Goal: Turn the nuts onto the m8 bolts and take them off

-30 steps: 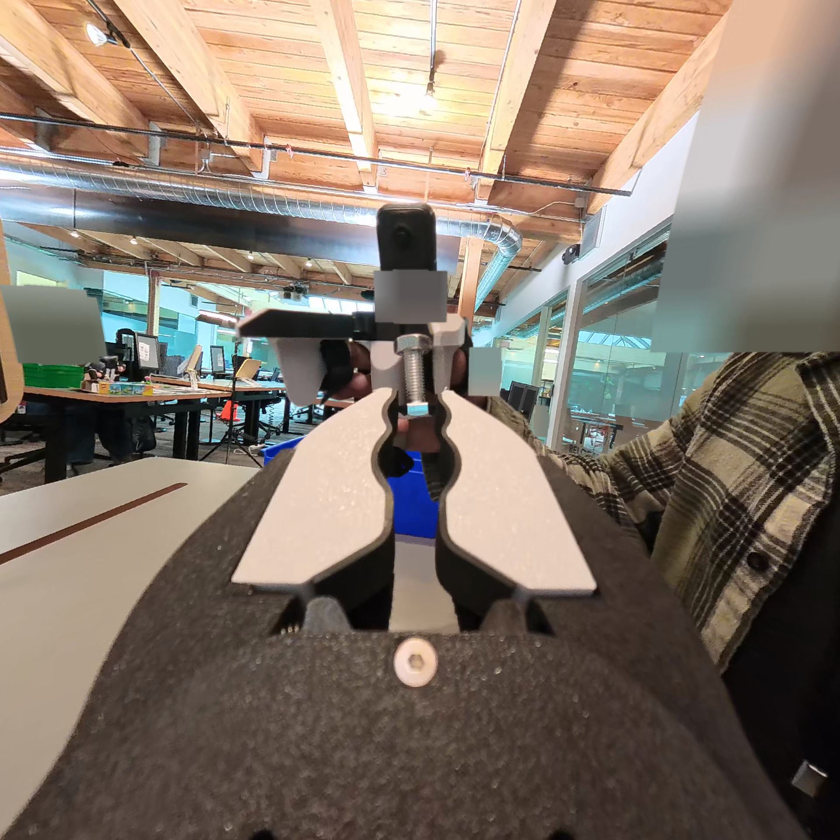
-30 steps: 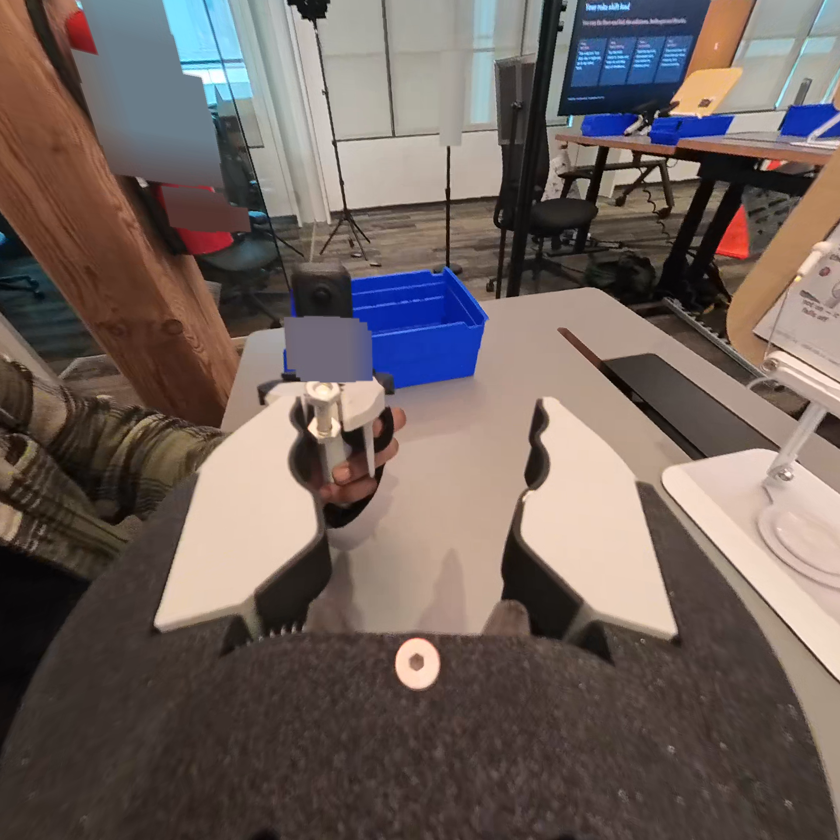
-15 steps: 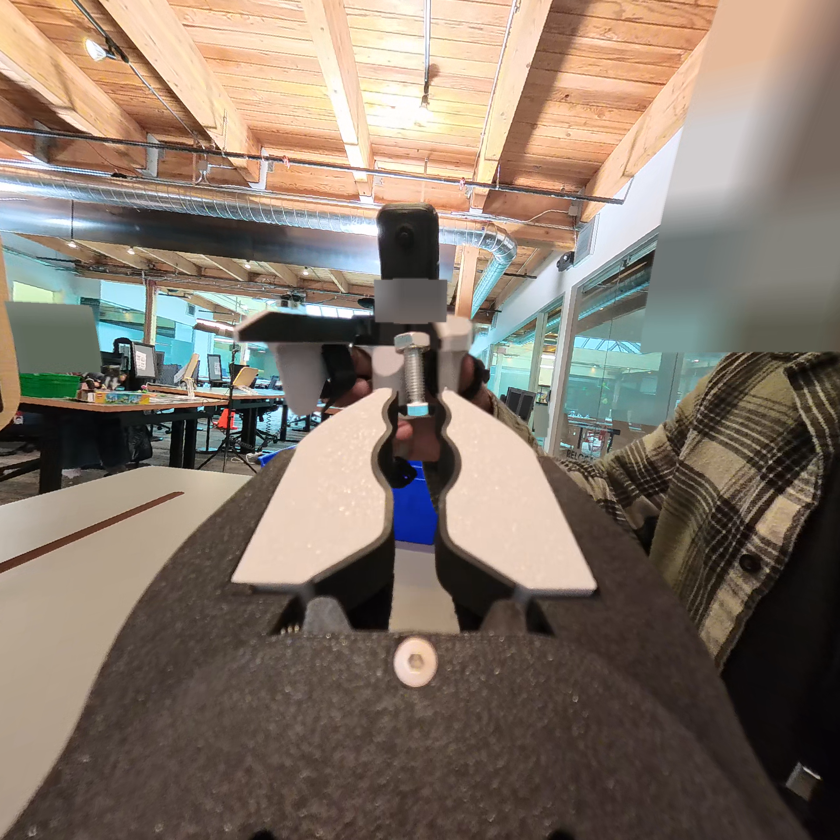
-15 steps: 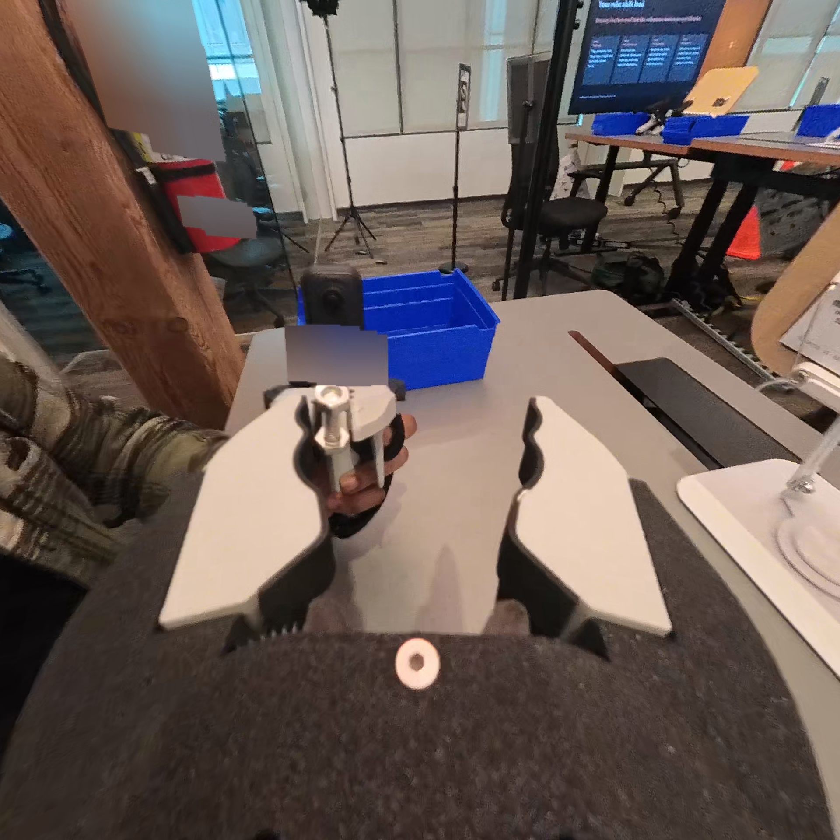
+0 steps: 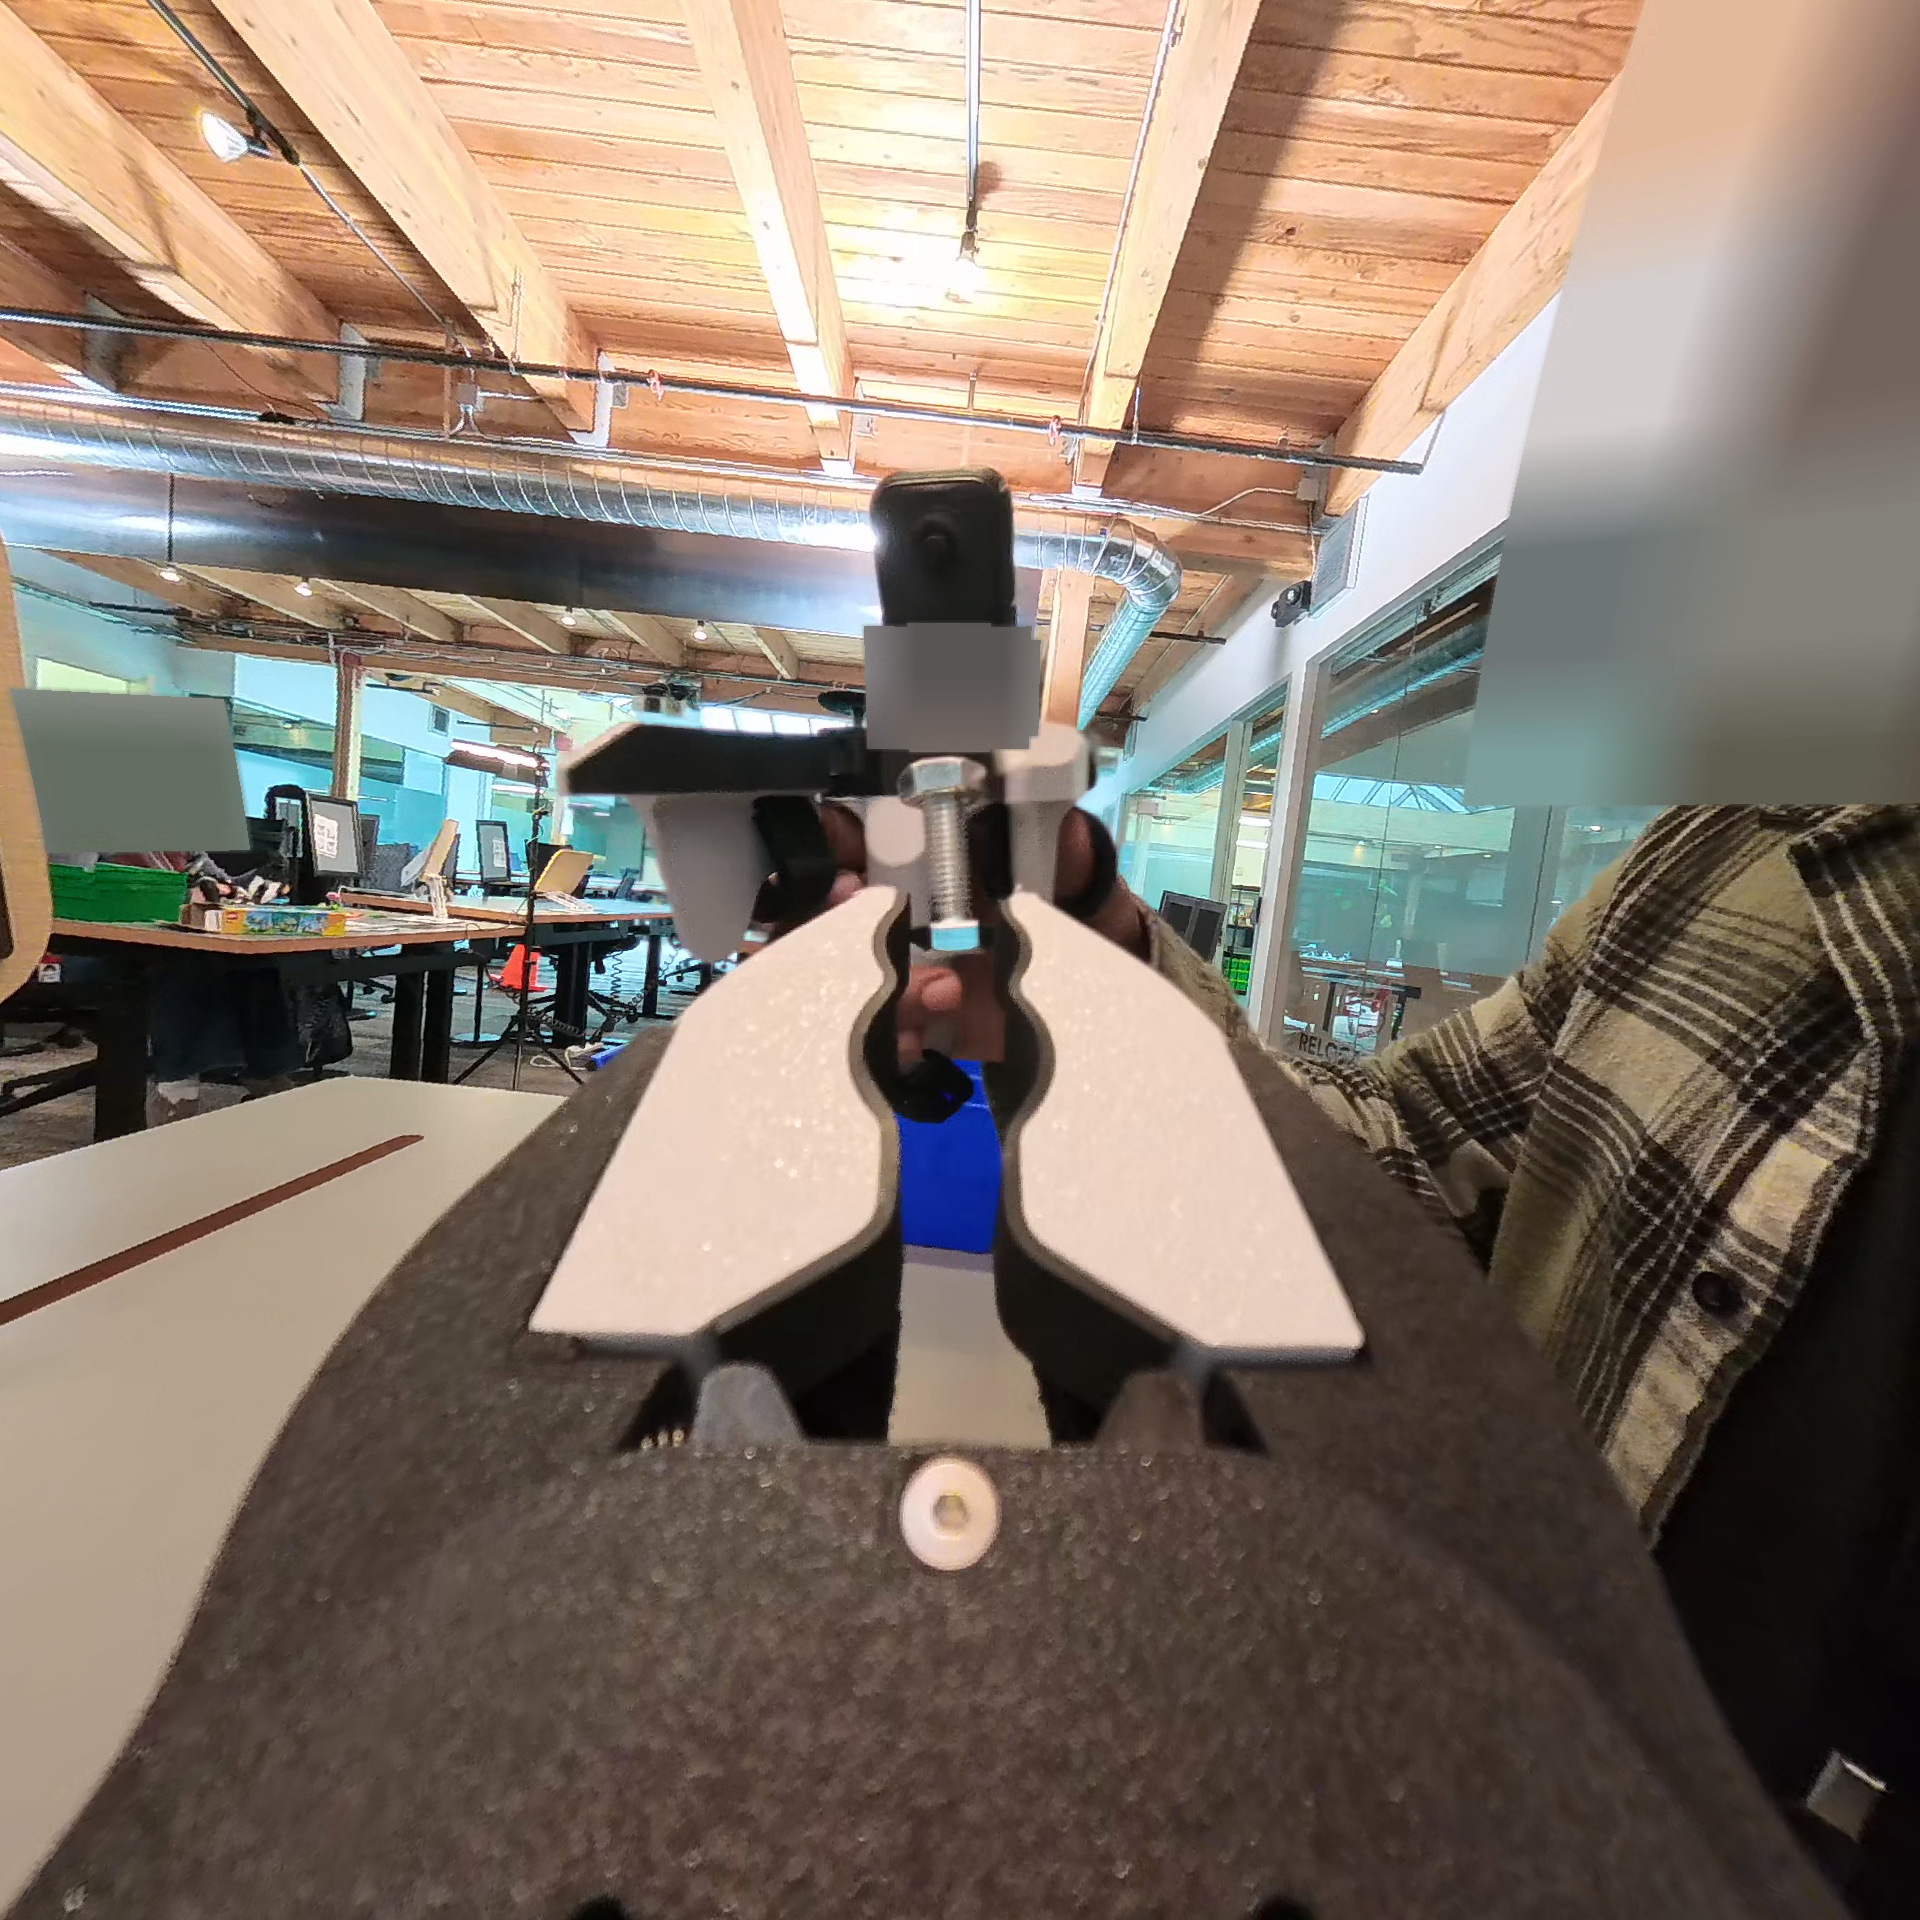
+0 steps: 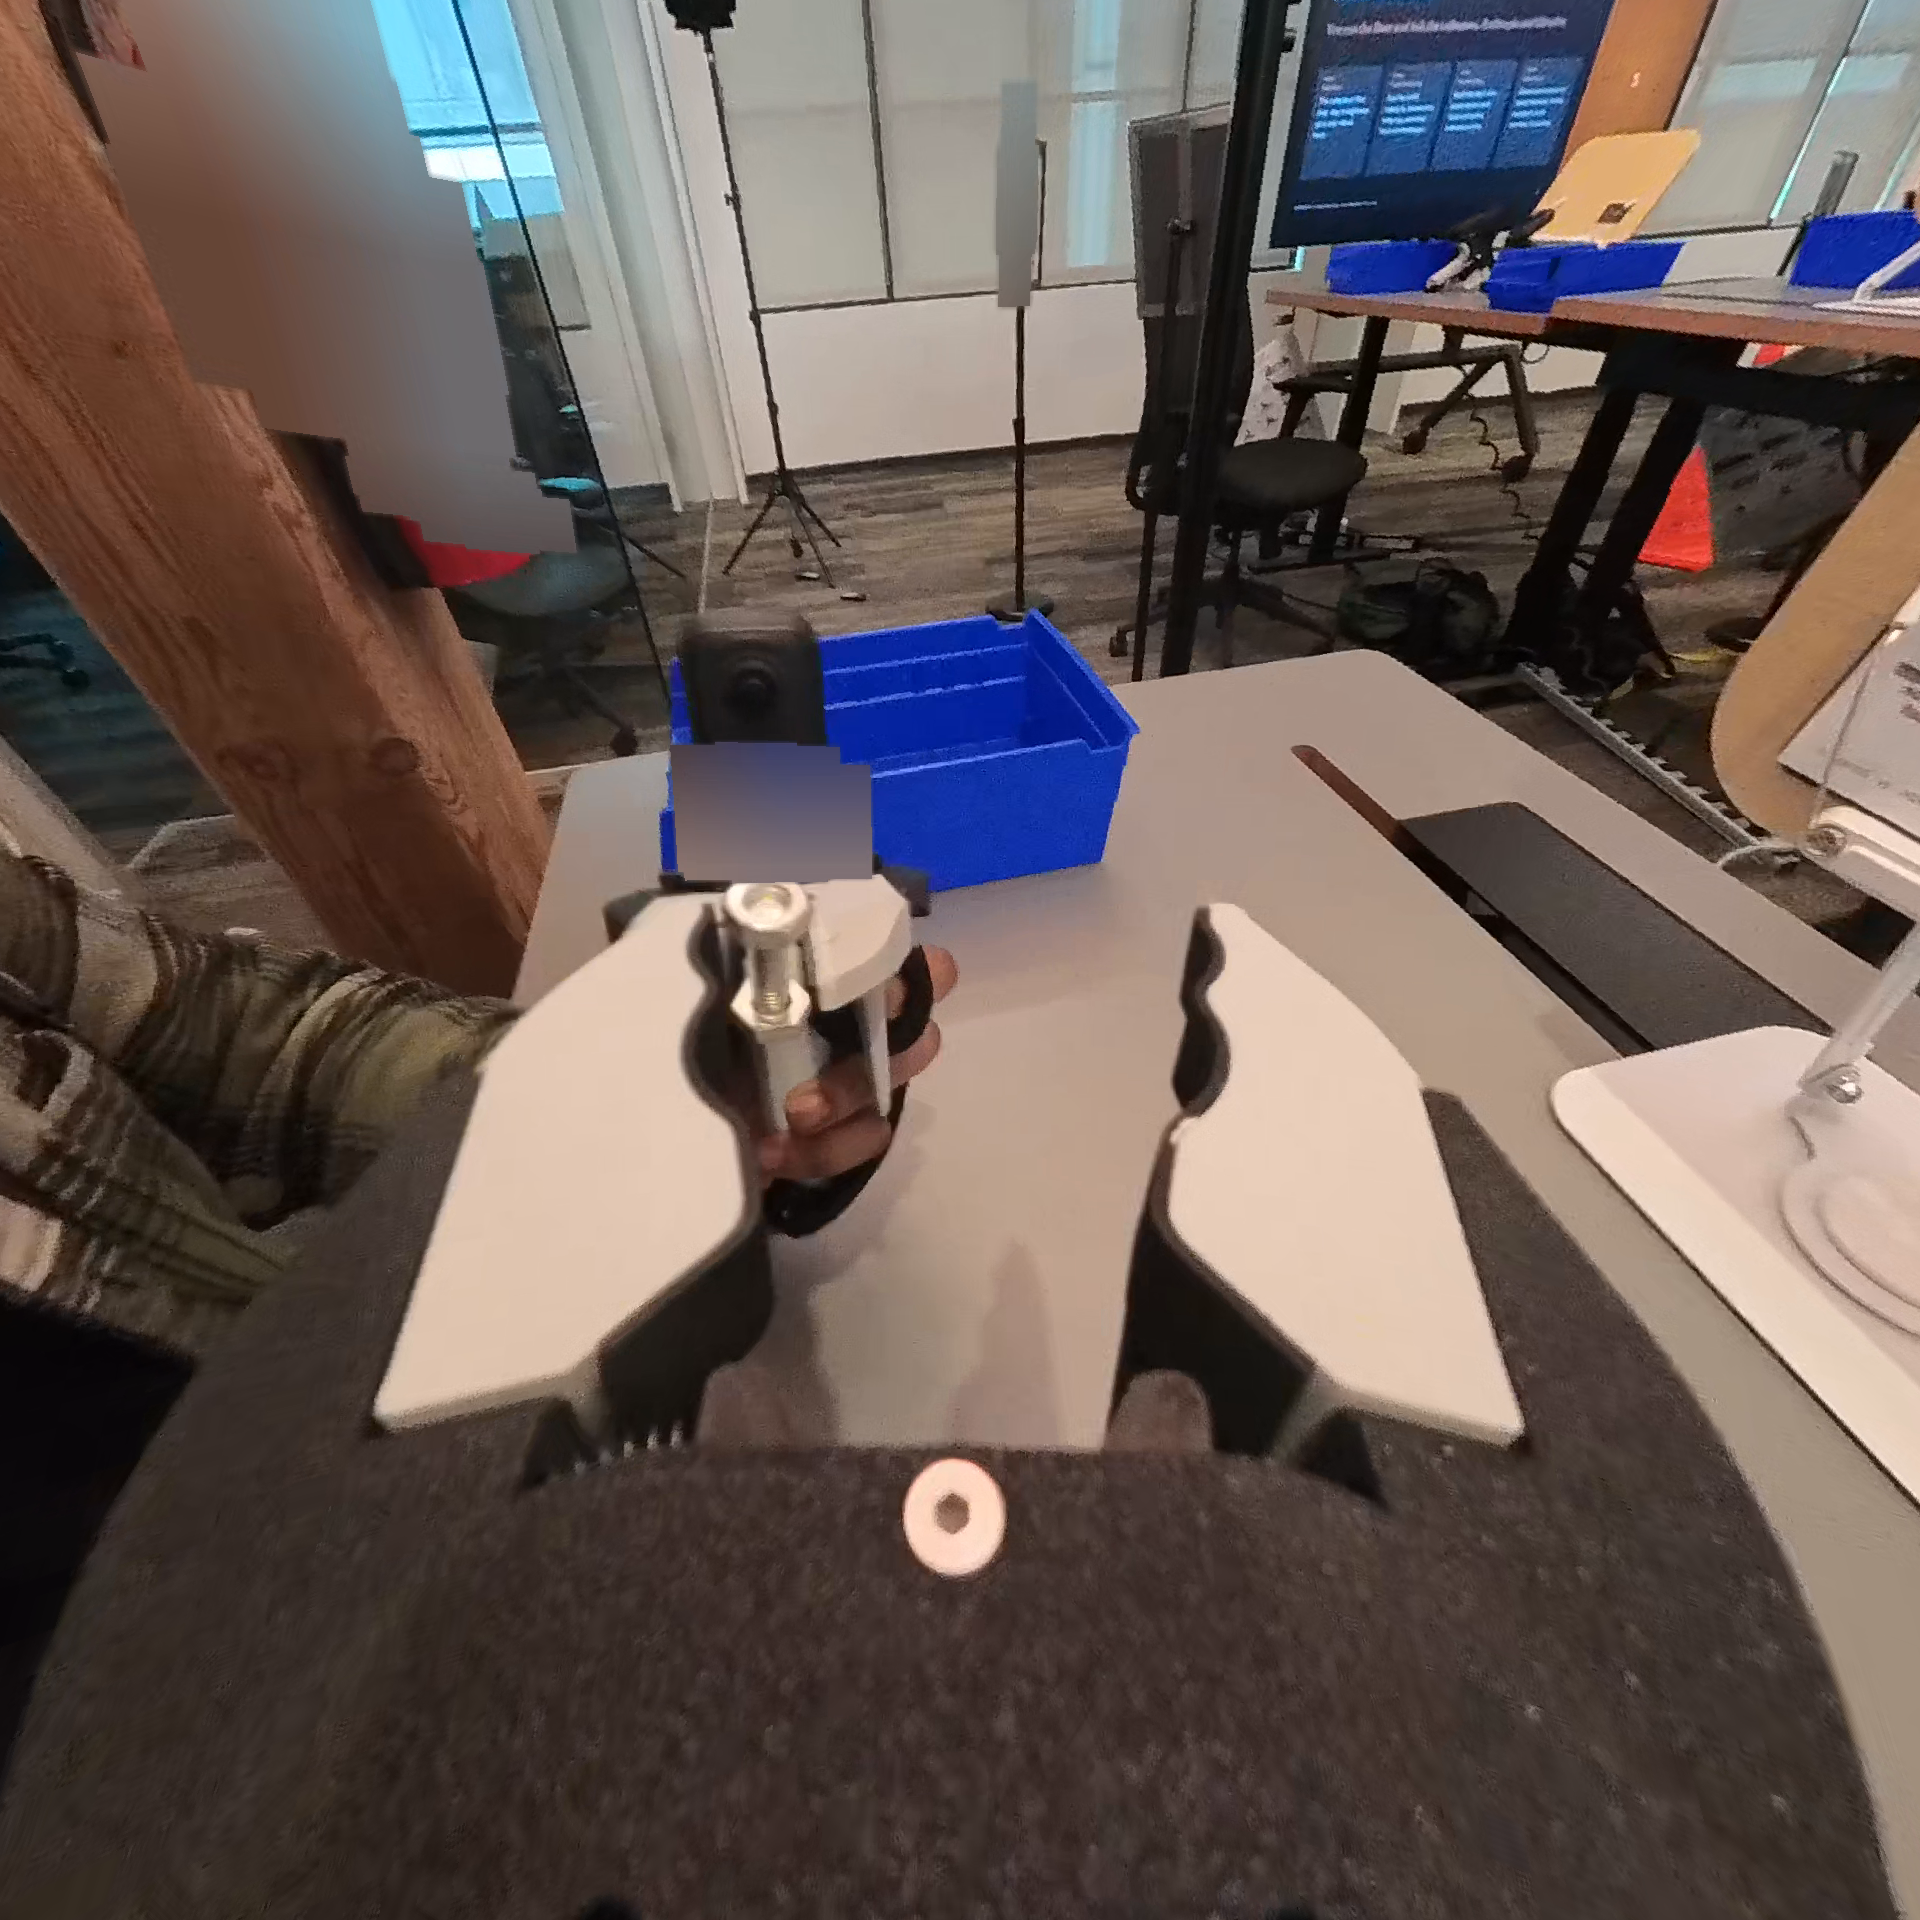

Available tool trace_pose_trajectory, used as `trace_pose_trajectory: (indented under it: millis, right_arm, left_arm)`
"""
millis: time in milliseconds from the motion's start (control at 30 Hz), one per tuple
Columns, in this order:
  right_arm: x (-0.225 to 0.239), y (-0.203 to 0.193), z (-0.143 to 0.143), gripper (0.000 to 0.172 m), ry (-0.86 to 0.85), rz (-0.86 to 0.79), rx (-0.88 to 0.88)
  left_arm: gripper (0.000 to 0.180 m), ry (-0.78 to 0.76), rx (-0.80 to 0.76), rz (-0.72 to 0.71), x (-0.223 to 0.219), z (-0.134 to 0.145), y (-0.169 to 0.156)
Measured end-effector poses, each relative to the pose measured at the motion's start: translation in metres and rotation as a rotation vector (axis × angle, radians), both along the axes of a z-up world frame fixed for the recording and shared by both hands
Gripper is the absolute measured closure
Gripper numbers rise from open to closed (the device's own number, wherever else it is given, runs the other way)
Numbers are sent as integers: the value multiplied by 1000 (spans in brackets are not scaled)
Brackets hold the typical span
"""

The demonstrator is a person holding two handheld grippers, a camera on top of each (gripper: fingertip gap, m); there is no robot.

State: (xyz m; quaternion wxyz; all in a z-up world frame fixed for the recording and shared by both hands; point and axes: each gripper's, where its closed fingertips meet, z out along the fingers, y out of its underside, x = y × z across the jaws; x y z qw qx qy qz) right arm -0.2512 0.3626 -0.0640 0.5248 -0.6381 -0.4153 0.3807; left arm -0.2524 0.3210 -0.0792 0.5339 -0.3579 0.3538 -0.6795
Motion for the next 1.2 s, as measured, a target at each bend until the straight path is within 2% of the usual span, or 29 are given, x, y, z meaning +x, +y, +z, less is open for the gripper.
trace_pose_trajectory:
  millis: [267, 400, 567, 667, 733, 833, 900, 1133, 1200]
  right_arm:
    - [7, -4, 6, 87, 12, 6, 3]
    - [4, 2, -1, 85, -37, -29, 16]
    - [8, -6, 4, 91, 4, 3, -12]
    - [-6, -20, 3, 105, -3, 61, -20]
    - [-13, -27, 2, 122, -16, 96, -30]
    - [-16, -30, -2, 133, -61, 111, -45]
    - [-17, -36, -2, 155, -70, 164, -41]
    - [-8, -44, -1, 157, -129, 298, 19]
    - [-8, -49, 7, 157, -95, 336, 24]
  left_arm:
    - [166, -9, 1, 5, -2, 2, 0]
    - [166, -7, 3, 5, -2, 2, 0]
    - [166, -13, 1, 10, -4, 3, 1]
    - [166, -5, 8, 16, -3, 2, 0]
    - [166, 3, 15, 23, -2, 1, 0]
    - [166, 9, 23, 22, -1, 1, -2]
    - [166, 12, 24, 15, -1, 1, -2]
    - [166, 13, 18, -22, 0, 1, -5]
    - [166, 14, 14, -25, 0, 0, -5]
